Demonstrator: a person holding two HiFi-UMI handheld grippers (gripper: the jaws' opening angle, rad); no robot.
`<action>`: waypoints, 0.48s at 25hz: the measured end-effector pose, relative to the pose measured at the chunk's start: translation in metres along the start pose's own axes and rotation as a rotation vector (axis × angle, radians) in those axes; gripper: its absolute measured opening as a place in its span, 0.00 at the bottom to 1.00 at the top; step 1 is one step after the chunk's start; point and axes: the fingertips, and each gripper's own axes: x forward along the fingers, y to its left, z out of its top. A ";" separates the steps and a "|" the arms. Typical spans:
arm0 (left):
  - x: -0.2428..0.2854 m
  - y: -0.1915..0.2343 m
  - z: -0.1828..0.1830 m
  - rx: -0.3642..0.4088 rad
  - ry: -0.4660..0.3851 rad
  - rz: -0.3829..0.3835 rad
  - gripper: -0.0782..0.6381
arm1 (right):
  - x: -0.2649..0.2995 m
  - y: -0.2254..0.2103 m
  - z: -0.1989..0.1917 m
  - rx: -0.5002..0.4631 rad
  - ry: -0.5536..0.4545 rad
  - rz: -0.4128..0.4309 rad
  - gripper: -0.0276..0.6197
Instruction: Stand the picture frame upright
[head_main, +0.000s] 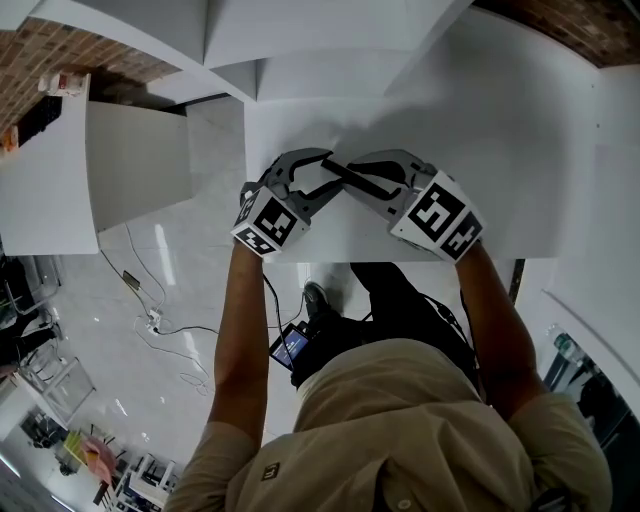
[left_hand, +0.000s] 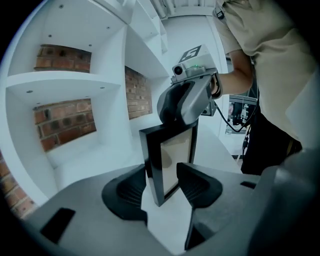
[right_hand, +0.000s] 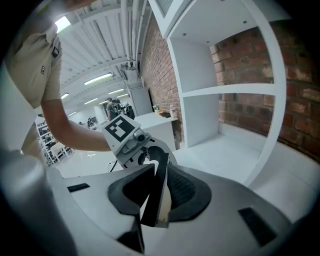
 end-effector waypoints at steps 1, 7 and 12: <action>0.000 0.002 0.000 -0.003 -0.002 0.013 0.39 | -0.002 -0.004 0.000 0.002 -0.004 -0.014 0.16; 0.005 -0.004 -0.001 0.027 0.013 0.030 0.36 | -0.013 -0.015 -0.008 -0.007 -0.008 -0.047 0.16; 0.003 -0.012 -0.004 0.054 0.023 0.070 0.34 | -0.016 -0.002 -0.013 -0.025 -0.011 -0.017 0.17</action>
